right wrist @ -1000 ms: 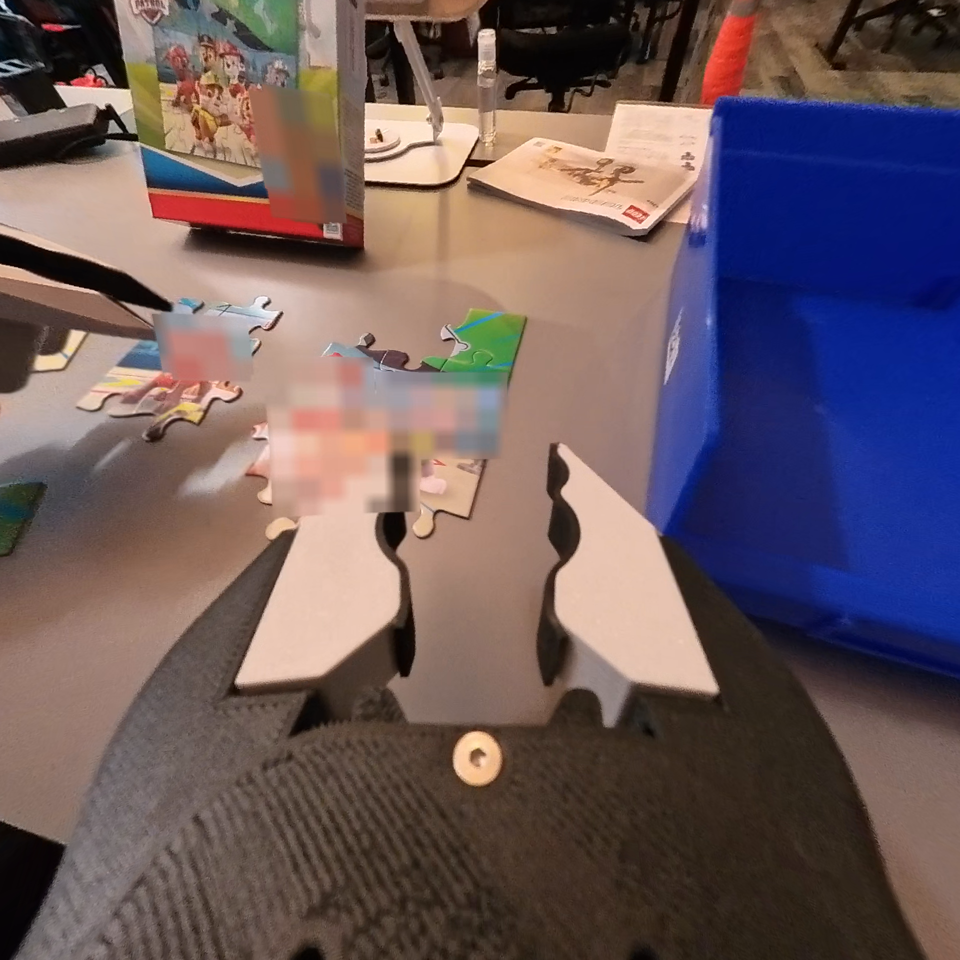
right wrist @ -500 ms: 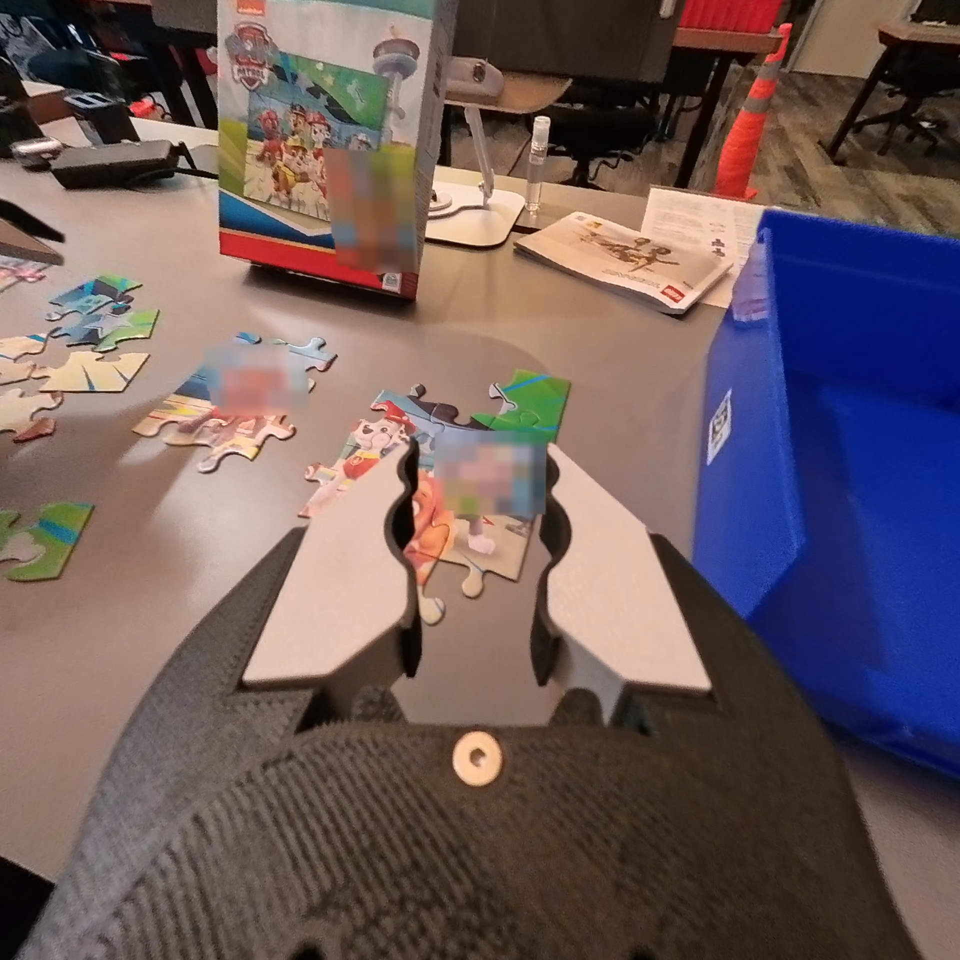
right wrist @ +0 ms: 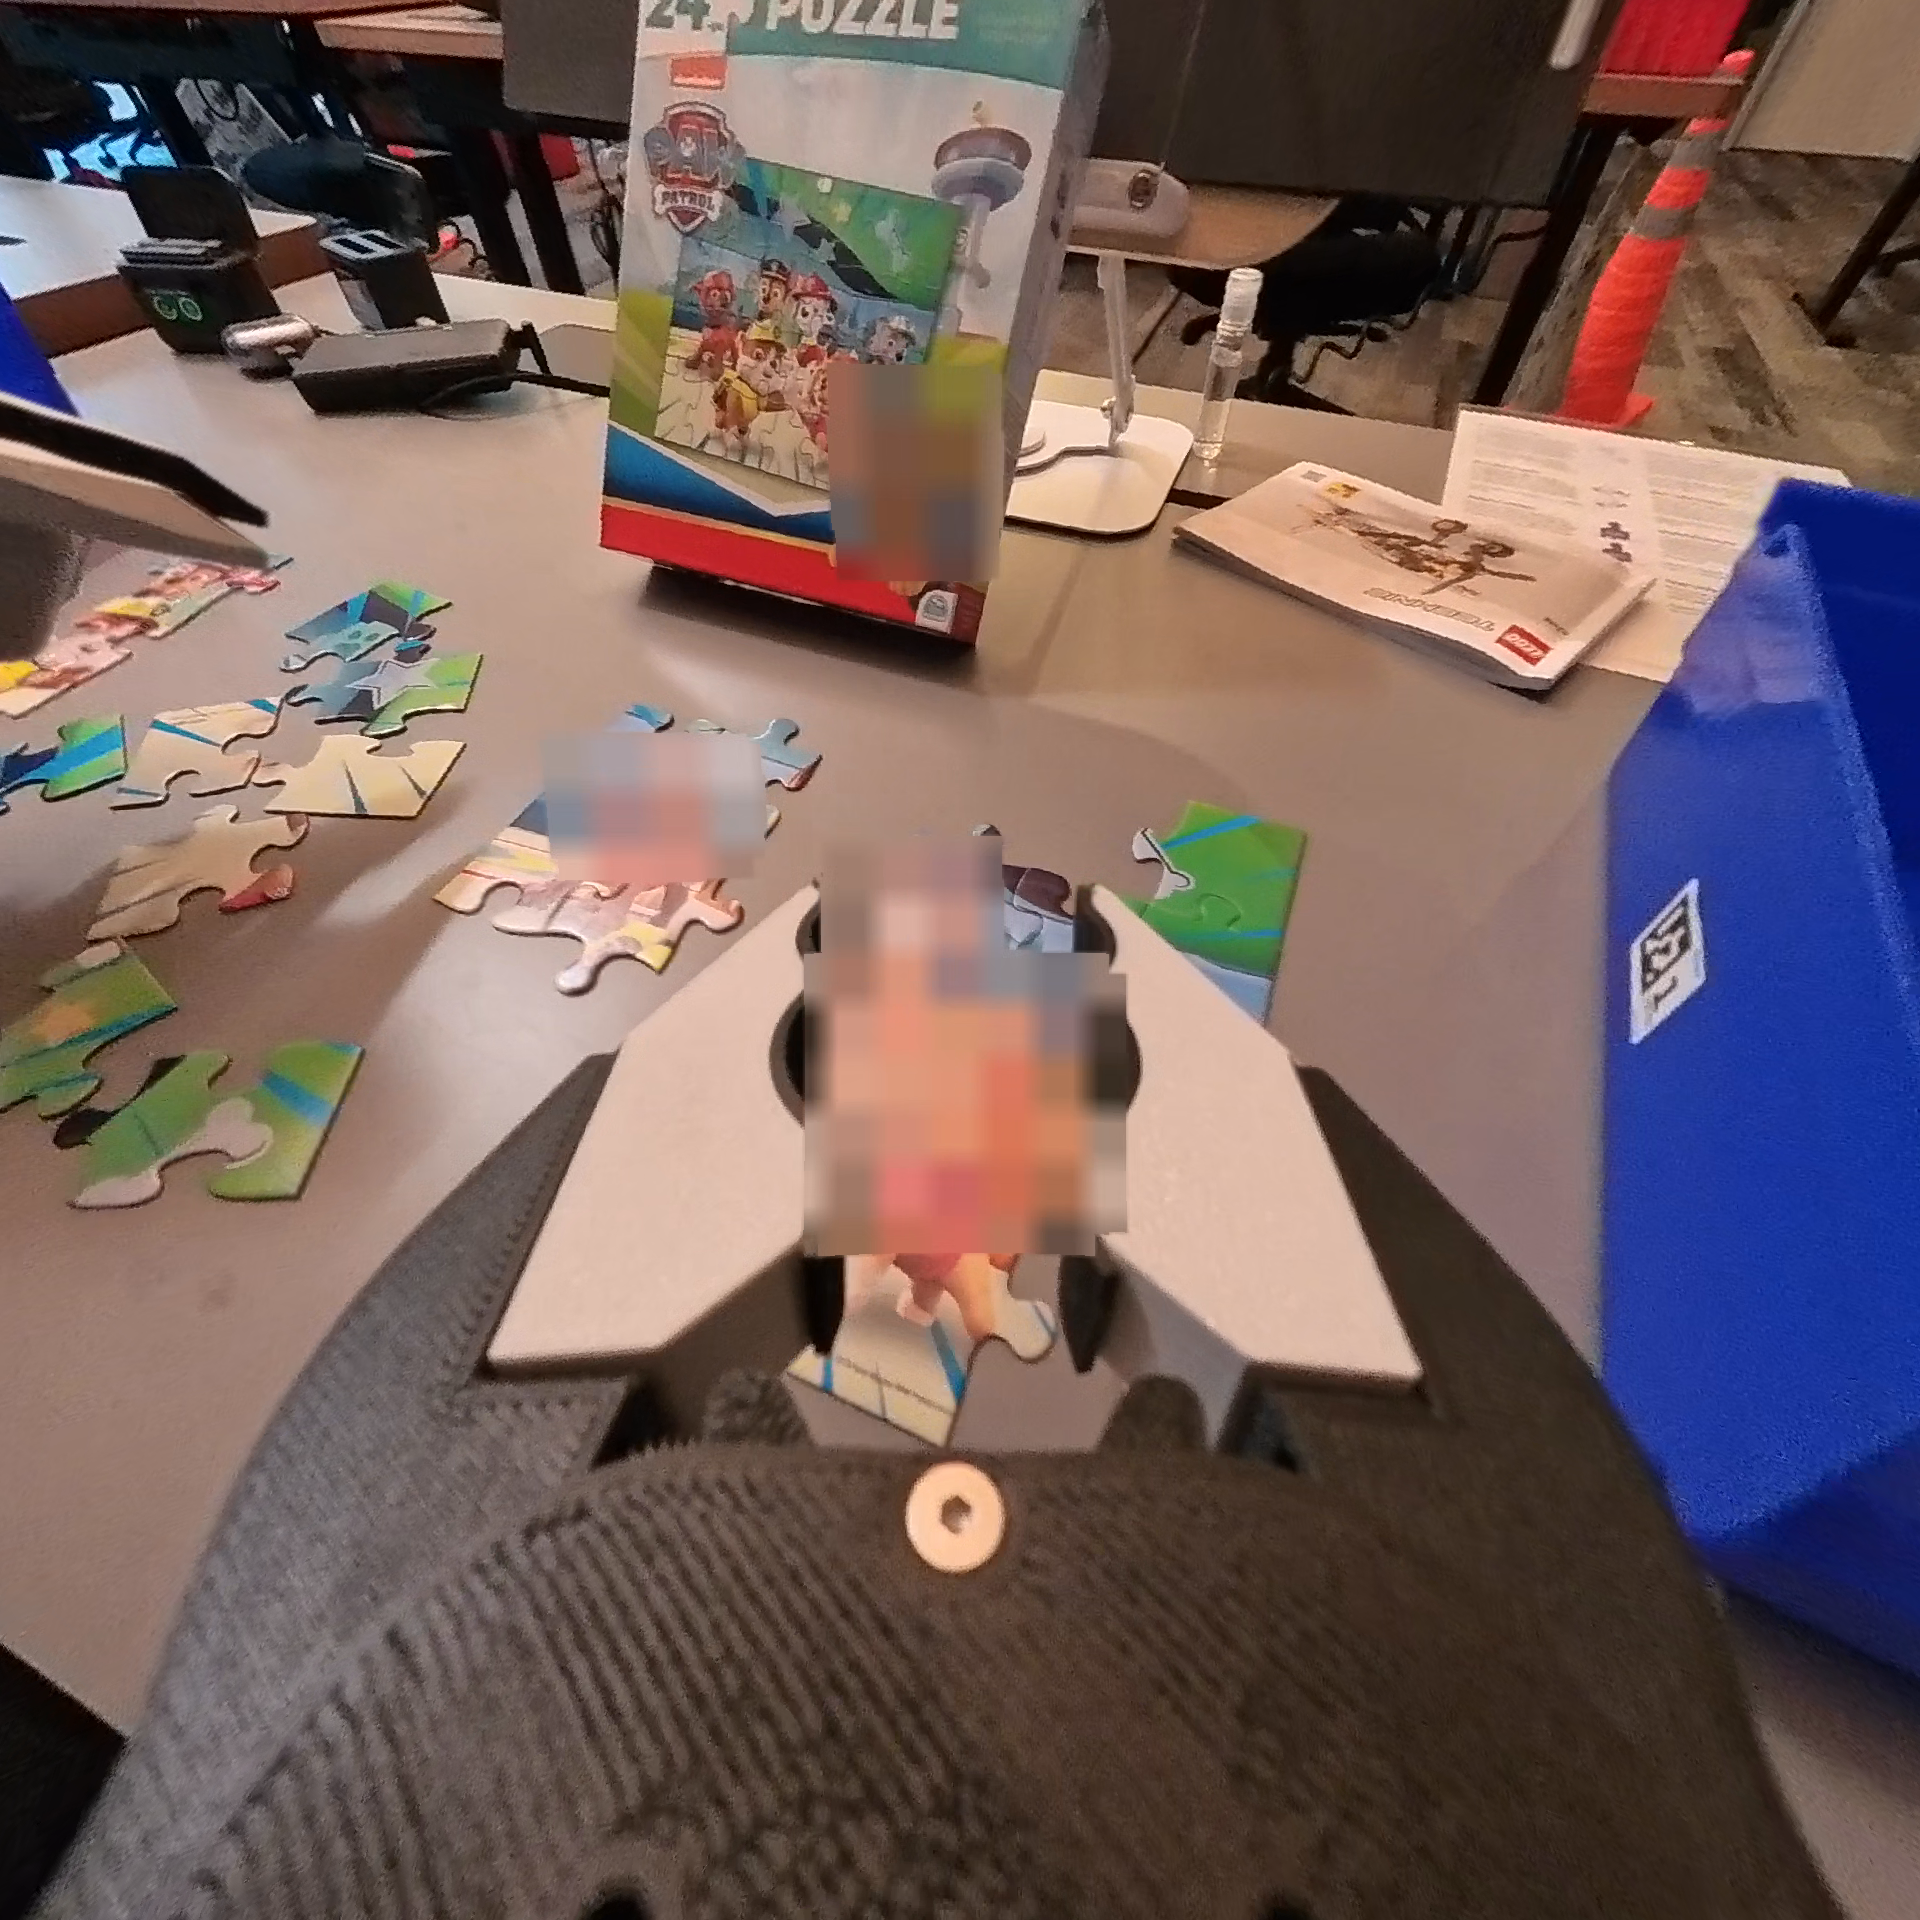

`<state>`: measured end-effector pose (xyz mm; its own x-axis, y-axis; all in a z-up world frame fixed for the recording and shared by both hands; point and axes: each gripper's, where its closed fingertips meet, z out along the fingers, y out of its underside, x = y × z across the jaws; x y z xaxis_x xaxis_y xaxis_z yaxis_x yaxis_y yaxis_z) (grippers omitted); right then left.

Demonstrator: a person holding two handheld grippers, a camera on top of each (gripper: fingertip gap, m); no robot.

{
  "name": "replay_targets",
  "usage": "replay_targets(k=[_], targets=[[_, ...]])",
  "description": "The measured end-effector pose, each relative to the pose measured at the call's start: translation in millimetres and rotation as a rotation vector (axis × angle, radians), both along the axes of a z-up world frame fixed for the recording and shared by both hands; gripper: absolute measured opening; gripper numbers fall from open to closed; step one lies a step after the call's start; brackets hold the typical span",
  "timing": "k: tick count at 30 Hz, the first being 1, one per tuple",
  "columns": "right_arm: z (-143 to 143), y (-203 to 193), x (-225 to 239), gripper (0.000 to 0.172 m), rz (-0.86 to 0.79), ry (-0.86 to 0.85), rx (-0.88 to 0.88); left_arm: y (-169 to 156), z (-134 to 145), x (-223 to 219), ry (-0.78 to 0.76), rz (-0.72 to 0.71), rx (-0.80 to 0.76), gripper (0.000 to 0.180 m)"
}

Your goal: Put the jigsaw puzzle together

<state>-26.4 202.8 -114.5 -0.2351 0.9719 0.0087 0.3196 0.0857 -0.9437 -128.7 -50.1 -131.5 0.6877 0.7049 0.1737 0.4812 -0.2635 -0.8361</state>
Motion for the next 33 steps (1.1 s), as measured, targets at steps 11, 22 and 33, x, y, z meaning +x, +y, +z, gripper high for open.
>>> replay_targets(k=[11, 22, 33], targets=[[-3, -21, -8, 0.044, 0.030, -0.016, 0.001, -24, 1, -10, 0.006, 0.035, -0.001, 0.033], [0, 0, -10, 0.044, -0.035, -0.009, 0.028, 3, -16, 10, -0.060, -0.085, 0.022, 0.050], [-6, 13, -2, 0.044, -0.058, -0.008, 0.001, 58, -35, 32, -0.070, -0.252, -0.084, 0.063]])
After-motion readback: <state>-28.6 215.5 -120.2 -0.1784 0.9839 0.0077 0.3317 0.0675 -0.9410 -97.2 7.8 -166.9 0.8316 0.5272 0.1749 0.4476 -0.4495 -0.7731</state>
